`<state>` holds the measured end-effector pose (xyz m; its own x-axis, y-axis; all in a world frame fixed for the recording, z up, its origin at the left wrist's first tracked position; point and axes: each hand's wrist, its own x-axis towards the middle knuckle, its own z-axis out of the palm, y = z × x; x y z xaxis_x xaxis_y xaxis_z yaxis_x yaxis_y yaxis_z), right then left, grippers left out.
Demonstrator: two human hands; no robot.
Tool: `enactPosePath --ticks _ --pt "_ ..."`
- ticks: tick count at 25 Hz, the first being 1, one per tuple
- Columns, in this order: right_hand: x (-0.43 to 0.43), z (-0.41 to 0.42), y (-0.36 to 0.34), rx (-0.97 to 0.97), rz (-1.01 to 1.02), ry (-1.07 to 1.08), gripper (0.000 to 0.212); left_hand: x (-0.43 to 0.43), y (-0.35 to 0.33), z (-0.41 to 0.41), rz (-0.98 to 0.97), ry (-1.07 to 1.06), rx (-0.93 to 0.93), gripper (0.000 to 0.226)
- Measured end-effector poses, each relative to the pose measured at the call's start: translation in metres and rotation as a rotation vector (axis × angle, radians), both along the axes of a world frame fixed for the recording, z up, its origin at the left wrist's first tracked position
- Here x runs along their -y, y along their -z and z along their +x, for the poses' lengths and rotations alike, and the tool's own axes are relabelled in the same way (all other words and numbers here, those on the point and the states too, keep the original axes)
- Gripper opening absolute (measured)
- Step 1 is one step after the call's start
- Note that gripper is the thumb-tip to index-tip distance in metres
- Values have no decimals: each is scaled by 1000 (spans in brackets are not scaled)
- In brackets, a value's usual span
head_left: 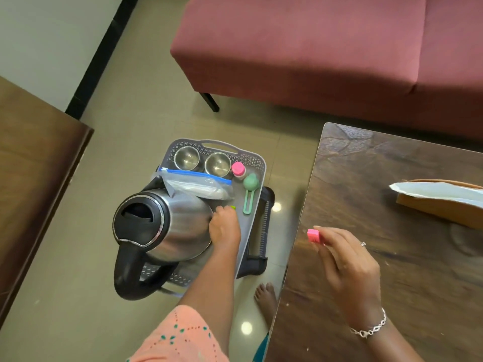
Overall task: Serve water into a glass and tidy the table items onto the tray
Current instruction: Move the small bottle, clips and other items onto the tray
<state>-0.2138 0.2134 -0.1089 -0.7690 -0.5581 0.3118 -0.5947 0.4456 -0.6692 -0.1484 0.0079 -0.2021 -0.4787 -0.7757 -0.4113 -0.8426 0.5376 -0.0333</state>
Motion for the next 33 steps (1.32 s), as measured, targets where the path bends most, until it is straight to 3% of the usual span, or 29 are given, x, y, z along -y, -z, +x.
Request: enactPosePath --ticks 4,7,10,12,15,18,23,33 --pt "19 2 0 111 -8 27 23 1 2 0 5 5 32 31" --pt "35 6 -3 317 -22 90 34 1 -4 -3 -29 27 -26 15" --pt "58 5 -7 500 -40 123 39 0 -22 8 25 135 -50 30" --pt "80 5 -6 564 -6 125 34 -9 -25 31 72 158 -199 32" --pt "123 9 8 640 105 81 25 -19 -33 64 238 -74 -400 32" --pt "165 13 31 576 364 -40 13 -20 -32 78 333 -184 -517 36" --pt "200 10 48 536 745 -142 25 -17 -33 73 497 -371 -527 49" --pt "216 -1 69 651 881 -88 30 -23 -2 70 713 -628 -529 72"
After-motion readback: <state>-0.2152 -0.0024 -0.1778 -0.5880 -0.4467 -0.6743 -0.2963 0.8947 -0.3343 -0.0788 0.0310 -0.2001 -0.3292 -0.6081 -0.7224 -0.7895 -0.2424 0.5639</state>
